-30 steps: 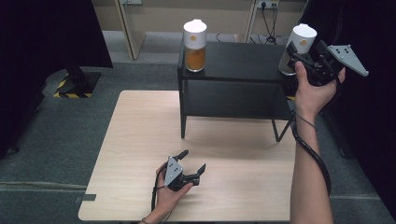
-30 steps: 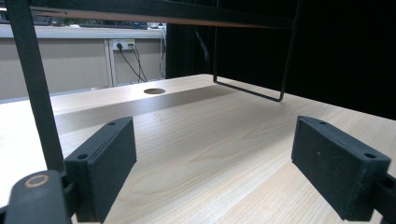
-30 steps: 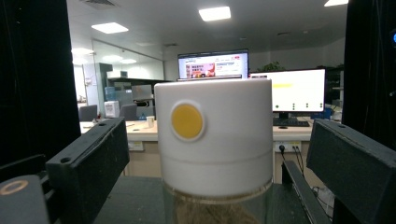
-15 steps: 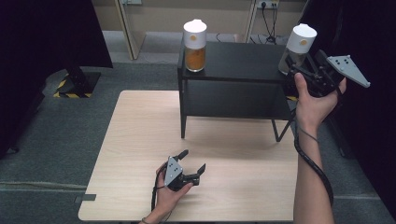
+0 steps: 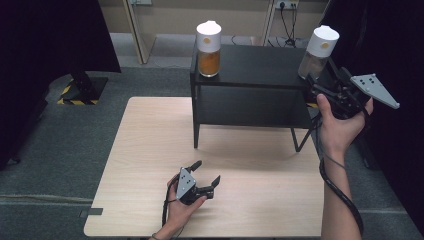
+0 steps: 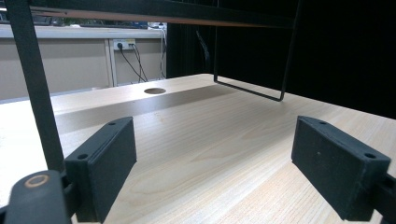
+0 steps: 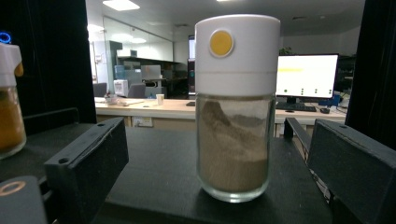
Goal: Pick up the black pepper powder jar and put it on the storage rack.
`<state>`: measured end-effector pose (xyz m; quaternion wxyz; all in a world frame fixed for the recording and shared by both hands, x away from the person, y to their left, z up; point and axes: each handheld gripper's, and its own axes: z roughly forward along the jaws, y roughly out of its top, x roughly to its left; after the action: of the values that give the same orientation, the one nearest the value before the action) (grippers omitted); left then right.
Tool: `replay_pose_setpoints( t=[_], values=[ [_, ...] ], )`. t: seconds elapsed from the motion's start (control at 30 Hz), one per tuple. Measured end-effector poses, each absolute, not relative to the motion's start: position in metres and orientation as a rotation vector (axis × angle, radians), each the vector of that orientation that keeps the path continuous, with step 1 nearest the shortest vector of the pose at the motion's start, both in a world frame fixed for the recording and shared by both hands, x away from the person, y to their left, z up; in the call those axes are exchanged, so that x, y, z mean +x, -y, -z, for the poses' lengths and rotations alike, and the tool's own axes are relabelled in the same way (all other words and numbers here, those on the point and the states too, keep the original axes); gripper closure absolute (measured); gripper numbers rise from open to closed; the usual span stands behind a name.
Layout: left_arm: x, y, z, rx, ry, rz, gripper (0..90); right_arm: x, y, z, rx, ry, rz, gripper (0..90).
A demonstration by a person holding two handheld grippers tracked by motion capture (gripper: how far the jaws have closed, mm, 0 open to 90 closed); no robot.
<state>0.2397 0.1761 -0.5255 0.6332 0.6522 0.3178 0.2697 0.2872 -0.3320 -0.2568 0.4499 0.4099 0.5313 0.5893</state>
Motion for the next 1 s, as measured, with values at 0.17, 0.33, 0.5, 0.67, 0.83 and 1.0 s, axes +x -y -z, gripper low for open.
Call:
replay_pose_setpoints(
  t=[0.17,0.33,0.5,0.67,0.83,1.0],
  values=[
    [0.240,-0.176,0.526,1.491,-0.728,-0.617,13.5,0.279,0.332,0.263,1.007,-1.319,-1.469,5.6],
    [0.240,-0.176,0.526,1.491,-0.728,-0.617,13.5,0.271,0.332,0.269,1.000,-1.332,-1.485,5.6],
    [0.240,-0.176,0.526,1.491,-0.727,-0.617,13.5,0.263,0.332,0.277,0.995,-1.346,-1.519,5.6],
    [0.239,-0.176,0.526,1.490,-0.726,-0.619,13.5,0.256,0.329,0.285,0.988,-1.355,-1.528,5.6],
    [0.239,-0.176,0.526,1.490,-0.727,-0.621,13.5,0.250,0.329,0.294,0.990,-1.373,-1.534,5.7],
    [0.239,-0.176,0.526,1.489,-0.727,-0.622,13.6,0.245,0.332,0.306,1.010,-1.388,-1.548,5.8]
  ],
)
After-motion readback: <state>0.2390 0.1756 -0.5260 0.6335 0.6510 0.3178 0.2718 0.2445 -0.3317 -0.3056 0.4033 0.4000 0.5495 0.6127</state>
